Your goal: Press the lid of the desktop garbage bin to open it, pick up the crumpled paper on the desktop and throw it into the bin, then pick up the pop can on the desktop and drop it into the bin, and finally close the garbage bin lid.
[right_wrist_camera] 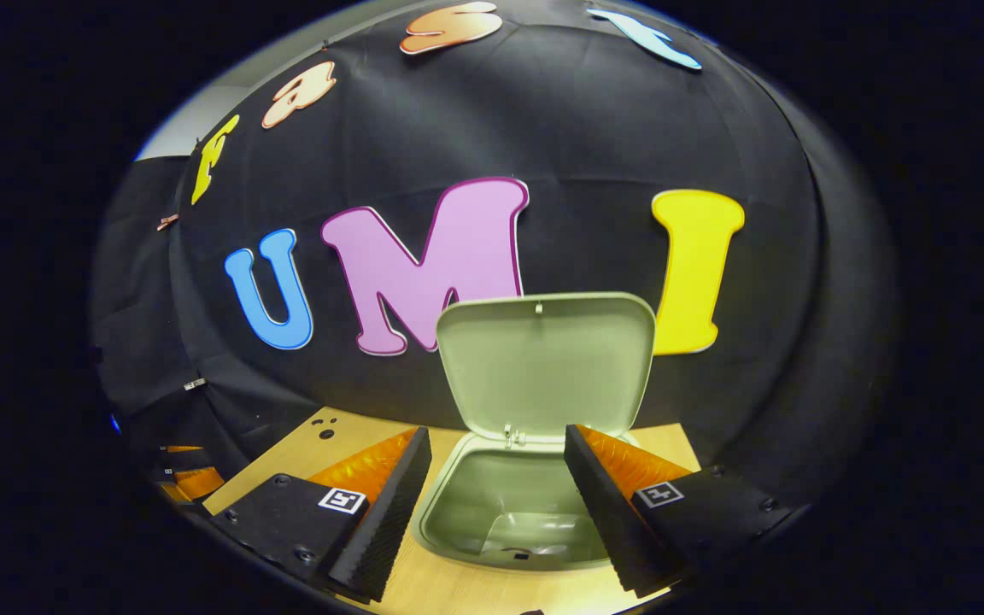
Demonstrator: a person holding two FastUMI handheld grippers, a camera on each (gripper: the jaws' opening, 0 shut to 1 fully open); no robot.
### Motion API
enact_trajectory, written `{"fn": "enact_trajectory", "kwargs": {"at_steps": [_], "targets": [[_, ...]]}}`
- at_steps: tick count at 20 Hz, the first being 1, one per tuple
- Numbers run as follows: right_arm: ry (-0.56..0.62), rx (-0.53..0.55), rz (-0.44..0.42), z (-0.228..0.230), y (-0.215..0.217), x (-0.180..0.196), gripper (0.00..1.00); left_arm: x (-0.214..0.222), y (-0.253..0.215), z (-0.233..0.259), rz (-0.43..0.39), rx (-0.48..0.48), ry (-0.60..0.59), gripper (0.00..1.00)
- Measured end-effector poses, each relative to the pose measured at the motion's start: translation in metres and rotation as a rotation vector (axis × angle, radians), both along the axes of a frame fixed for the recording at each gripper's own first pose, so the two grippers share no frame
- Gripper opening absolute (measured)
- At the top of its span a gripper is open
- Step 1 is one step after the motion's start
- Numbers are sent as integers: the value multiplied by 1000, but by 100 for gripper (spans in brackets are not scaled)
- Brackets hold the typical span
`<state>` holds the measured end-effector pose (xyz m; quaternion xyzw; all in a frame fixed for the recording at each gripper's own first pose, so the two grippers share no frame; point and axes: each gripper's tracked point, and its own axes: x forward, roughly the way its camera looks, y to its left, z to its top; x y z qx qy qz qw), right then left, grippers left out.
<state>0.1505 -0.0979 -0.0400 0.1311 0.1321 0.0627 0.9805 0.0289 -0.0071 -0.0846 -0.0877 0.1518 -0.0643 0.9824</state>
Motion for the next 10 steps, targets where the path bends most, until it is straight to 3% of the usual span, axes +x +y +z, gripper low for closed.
{"fn": "enact_trajectory", "kwargs": {"at_steps": [10], "targets": [[-151, -86, -76, 70, -24, 51, 98, -7, 2, 2, 17, -14, -7, 95]]}}
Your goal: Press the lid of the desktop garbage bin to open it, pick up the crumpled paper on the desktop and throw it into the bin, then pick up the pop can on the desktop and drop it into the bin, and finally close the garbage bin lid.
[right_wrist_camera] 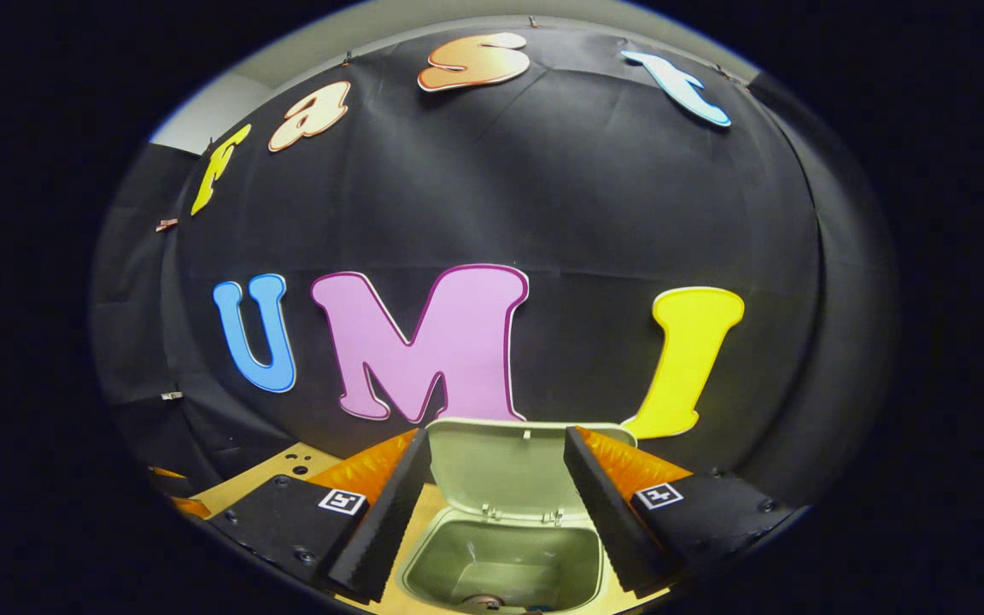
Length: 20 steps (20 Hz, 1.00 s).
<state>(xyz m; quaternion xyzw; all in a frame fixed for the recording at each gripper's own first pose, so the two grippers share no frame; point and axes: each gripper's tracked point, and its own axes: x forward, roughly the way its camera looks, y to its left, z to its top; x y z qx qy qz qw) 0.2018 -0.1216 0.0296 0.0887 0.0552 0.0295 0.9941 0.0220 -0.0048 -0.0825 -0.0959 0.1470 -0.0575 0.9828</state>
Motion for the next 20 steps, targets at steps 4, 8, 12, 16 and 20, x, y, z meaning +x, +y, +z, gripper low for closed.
{"fn": "enact_trajectory", "kwargs": {"at_steps": [4, 8, 12, 16, 20], "targets": [[-6, 10, -20, 4, -3, 28, 98, -5, 7, 1, 23, 6, -2, 95], [-3, 27, -44, -2, -6, 52, 98, -9, 17, 3, 66, 14, 2, 95], [41, 48, -67, -20, -12, 73, 98, -19, 26, -2, 115, -1, 14, 95], [60, 50, -80, -26, -15, 85, 97, -25, 33, -7, 151, -9, 27, 95], [92, 29, -58, -34, -11, 76, 97, -24, 39, -6, 171, -13, 30, 95]]}}
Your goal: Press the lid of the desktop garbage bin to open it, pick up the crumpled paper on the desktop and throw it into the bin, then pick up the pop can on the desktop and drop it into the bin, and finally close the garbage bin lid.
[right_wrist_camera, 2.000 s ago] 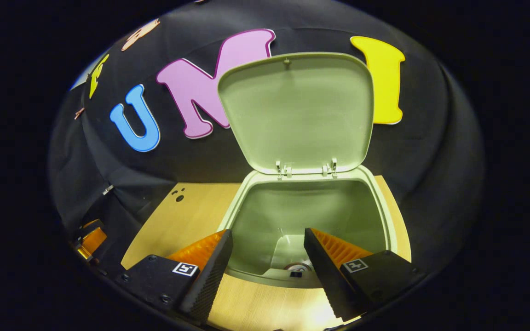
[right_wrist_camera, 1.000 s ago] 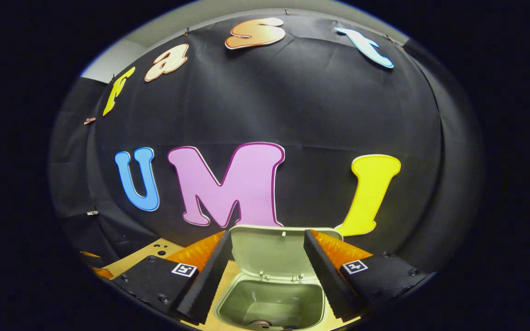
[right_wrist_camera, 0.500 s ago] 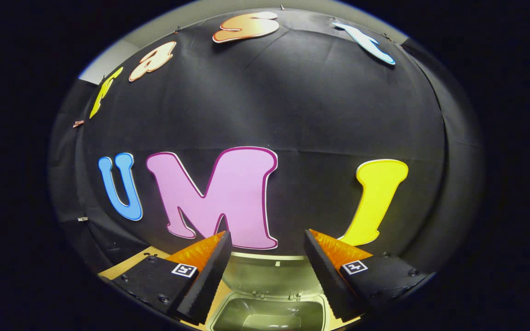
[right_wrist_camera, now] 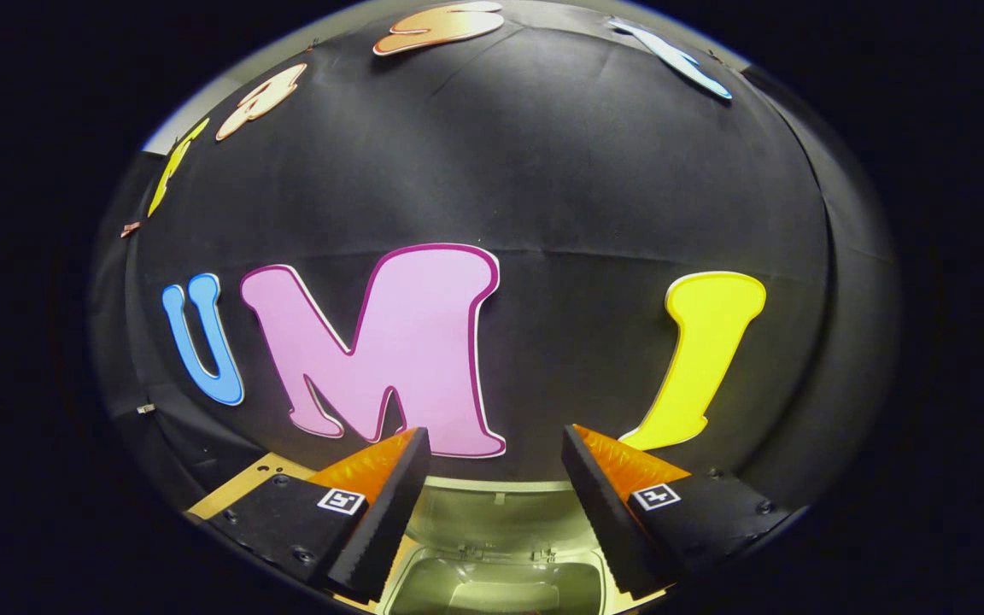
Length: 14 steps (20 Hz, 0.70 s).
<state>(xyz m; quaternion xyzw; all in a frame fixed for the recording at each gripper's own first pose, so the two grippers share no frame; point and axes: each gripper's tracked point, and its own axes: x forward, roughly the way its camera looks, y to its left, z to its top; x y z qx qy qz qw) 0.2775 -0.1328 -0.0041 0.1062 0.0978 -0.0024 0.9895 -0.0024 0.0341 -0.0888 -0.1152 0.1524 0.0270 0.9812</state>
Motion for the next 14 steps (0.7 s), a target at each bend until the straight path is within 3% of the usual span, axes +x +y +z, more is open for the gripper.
{"fn": "enact_trajectory", "kwargs": {"at_steps": [8, 14], "targets": [[104, 28, 103, -20, 17, -61, 97, 3, -5, -1, -12, 2, -5, 95], [225, -35, 152, -77, 35, -98, 98, 5, -11, -4, -31, -6, -4, 95]]}}
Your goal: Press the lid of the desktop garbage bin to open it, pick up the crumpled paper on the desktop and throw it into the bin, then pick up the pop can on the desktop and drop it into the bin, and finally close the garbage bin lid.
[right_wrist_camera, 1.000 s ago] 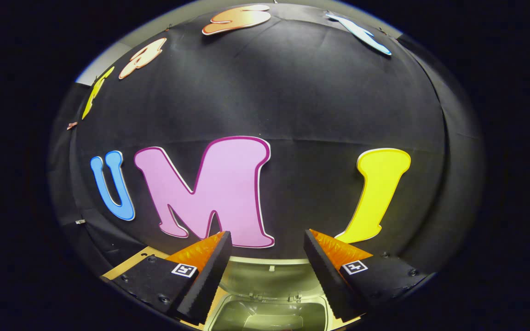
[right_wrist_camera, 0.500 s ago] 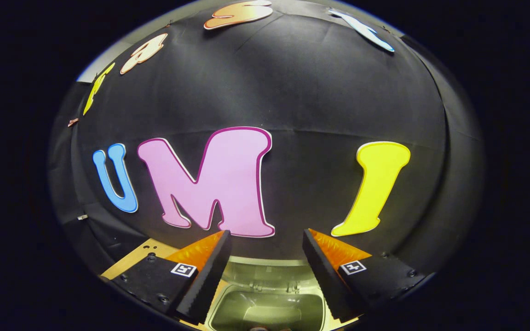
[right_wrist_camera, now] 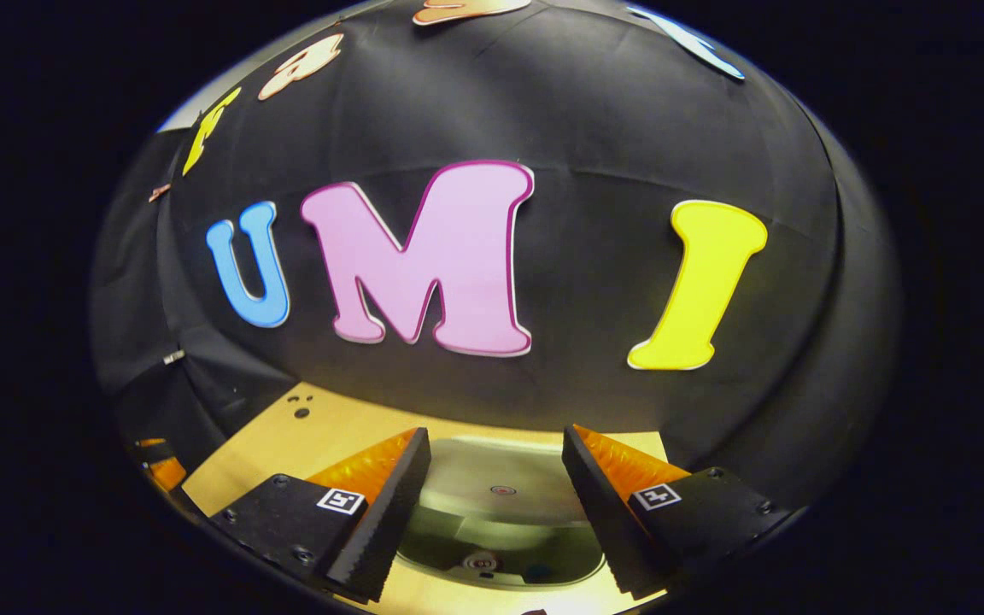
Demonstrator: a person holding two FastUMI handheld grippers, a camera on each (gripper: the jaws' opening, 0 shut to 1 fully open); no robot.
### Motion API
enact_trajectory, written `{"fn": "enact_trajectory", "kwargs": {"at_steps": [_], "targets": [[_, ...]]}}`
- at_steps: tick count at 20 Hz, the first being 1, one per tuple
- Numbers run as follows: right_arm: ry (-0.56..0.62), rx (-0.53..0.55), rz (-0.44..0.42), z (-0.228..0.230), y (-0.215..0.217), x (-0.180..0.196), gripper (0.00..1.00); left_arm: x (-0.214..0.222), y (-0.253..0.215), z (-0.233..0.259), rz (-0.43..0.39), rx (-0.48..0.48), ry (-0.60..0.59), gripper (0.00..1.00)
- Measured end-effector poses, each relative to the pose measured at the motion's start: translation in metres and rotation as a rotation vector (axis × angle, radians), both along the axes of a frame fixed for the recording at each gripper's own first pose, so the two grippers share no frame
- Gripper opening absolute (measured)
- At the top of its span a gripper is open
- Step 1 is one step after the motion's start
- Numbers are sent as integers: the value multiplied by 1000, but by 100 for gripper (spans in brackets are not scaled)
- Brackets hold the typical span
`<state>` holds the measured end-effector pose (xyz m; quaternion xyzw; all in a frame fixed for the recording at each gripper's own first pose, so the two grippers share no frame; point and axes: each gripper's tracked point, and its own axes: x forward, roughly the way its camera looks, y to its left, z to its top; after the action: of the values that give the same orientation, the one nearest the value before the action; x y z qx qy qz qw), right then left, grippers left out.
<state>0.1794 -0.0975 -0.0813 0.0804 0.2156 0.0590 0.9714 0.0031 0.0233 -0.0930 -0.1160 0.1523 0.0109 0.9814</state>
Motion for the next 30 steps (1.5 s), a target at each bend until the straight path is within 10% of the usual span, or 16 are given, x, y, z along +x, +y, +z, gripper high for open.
{"fn": "enact_trajectory", "kwargs": {"at_steps": [30], "targets": [[94, 7, 2, -77, 32, -46, 99, 33, -23, -14, -112, -32, 4, 95]]}}
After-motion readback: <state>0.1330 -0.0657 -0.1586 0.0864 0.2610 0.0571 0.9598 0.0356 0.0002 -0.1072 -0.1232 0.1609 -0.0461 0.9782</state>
